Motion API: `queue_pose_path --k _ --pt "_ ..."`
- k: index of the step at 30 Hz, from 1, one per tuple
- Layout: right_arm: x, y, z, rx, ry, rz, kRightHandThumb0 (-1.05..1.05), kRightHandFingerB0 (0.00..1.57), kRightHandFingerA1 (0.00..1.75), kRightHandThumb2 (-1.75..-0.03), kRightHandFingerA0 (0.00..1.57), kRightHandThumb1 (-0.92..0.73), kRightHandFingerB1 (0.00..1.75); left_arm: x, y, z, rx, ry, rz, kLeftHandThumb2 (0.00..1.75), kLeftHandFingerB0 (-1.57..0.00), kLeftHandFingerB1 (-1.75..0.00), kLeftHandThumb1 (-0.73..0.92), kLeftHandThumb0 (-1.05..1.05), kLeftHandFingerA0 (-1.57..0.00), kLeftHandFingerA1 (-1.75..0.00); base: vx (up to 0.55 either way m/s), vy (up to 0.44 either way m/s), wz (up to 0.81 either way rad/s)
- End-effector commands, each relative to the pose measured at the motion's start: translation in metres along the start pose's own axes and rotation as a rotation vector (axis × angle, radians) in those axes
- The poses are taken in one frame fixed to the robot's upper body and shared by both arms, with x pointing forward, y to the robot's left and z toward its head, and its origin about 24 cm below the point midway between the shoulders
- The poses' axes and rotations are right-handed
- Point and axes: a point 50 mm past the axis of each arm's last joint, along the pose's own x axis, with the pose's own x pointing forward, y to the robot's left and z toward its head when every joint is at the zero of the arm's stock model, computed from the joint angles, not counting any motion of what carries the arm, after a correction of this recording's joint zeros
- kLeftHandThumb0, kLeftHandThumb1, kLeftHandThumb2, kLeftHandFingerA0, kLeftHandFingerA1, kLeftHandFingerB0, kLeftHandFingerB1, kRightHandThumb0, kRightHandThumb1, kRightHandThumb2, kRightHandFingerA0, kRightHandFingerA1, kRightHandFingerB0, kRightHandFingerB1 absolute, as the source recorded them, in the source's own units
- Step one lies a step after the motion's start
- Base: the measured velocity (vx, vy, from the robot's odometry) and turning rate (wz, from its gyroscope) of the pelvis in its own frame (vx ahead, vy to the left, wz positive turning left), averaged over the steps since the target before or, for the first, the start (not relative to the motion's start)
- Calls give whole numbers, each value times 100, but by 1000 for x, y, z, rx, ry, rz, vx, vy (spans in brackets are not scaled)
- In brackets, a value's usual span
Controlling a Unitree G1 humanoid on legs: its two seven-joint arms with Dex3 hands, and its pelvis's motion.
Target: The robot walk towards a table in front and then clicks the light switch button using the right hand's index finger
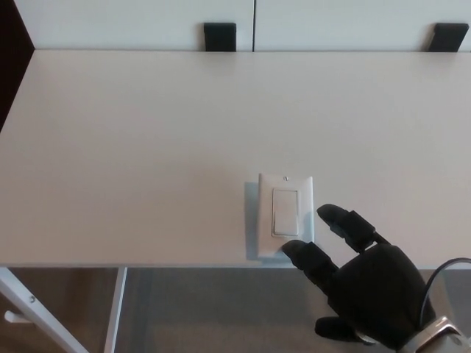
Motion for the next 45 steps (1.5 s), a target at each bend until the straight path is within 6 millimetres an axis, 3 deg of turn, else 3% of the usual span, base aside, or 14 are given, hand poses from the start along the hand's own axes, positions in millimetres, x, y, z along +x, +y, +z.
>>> queue_pose_path --k 1,4,14,21,22,23,24,27,28,29,37,39,41,45 --pt "-5 8 -12 -4 36 47 -83 28 36 -63 2 -76 44 -1 4 -2 20 28 -4 59 -34 -36 66 -40 -40 -44 0 0 0" --pt "-5 0 -13 18 39 1 -84 19 33 -96 3 -60 52 -1 4 -2 18 32 1 59 -36 -36 65 -41 -41 -44 0 0 0" --pt "-4 -40 -10 86 14 -153 -82 11 21 -96 3 -62 45 -2 4 -3 31 28 -9 59 -34 -37 67 -40 -40 -45 0 0 0" --pt "-3 -33 -7 90 22 -129 -82 10 23 -94 3 -59 45 -2 4 -3 12 30 -5 58 -35 -37 65 -40 -41 -44 0 0 0" --pt "-3 -31 -6 94 22 -123 -82 14 32 -63 0 -75 39 -2 4 -3 14 33 -2 58 -35 -36 65 -41 -41 -44 0 0 0" --pt "-2 -30 -6 90 21 -113 -83 9 21 -95 3 -61 43 -1 5 -2 14 32 1 59 -35 -36 65 -41 -41 -44 0 0 0" --pt "-1 -29 -6 83 23 -99 -83 13 31 -63 0 -77 39 -1 5 -2 15 29 0 59 -34 -36 66 -40 -40 -44 0 0 0" --pt "2 -22 -6 69 29 -73 -82 10 25 -97 2 -60 47 0 5 -2 23 28 -2 59 -35 -36 66 -41 -41 -44 0 0 0" --pt "4 -16 -7 65 35 -57 -85 14 32 -64 0 -77 40 0 5 -1 25 26 -6 59 -34 -36 66 -41 -40 -45 0 0 0" --pt "4 -13 -7 66 40 -44 -83 9 22 -96 2 -61 44 0 5 -2 25 26 -10 59 -33 -36 66 -42 -40 -45 0 0 0" --pt "12 2 -12 48 67 16 -86 10 19 -97 4 -63 46 -2 4 -1 34 22 -11 59 -34 -36 66 -41 -41 -44 0 0 0" --pt "14 4 -12 43 68 15 -85 11 29 -64 0 -79 41 -1 4 -1 32 23 -7 59 -34 -36 65 -41 -41 -44 0 0 0" --pt "15 5 -12 37 71 22 -82 12 19 -102 0 -61 48 -1 4 0 26 19 -14 59 -34 -36 66 -41 -39 -45 0 0 0" --pt "15 6 -10 49 66 7 -83 8 24 -96 3 -61 44 -1 4 -1 32 25 -12 59 -34 -36 67 -40 -40 -44 0 0 0"
